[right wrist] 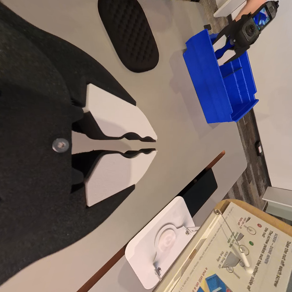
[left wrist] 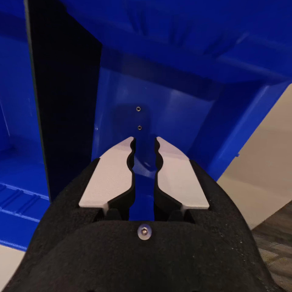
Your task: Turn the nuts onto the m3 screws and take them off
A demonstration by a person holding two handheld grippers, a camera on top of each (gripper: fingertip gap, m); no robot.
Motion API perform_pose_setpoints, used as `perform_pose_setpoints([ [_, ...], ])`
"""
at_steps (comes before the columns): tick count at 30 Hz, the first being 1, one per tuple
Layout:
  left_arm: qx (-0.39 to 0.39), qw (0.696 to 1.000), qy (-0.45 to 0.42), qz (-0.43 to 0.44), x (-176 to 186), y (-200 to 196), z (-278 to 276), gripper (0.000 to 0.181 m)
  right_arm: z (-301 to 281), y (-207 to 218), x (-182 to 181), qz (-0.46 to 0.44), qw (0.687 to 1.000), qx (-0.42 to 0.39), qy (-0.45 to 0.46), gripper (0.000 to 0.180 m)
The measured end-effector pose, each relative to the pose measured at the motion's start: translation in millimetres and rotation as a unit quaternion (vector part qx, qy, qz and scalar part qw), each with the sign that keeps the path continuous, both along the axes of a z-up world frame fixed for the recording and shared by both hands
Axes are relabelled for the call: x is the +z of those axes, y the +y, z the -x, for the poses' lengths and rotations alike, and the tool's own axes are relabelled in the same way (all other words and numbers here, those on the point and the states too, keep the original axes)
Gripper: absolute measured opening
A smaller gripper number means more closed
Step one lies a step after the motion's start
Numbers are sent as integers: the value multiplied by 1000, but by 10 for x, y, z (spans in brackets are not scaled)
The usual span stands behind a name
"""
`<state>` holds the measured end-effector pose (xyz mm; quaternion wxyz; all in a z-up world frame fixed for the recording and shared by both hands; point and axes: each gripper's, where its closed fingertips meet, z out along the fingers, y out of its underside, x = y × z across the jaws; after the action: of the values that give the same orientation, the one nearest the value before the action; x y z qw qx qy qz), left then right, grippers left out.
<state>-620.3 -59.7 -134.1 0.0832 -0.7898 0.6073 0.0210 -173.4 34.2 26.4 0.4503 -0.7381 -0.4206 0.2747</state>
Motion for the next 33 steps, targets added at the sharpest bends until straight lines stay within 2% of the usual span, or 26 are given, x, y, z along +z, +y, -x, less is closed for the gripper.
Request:
perform_pose_setpoints([
  [8,-10,999,-31,5,-70,60,-52,22,-58,70,-118,11,1000,-5,-15,6],
  [33,-18,997,-48,51,-128,88,-68,14,-100,73,-197,23,999,-5,-37,6],
])
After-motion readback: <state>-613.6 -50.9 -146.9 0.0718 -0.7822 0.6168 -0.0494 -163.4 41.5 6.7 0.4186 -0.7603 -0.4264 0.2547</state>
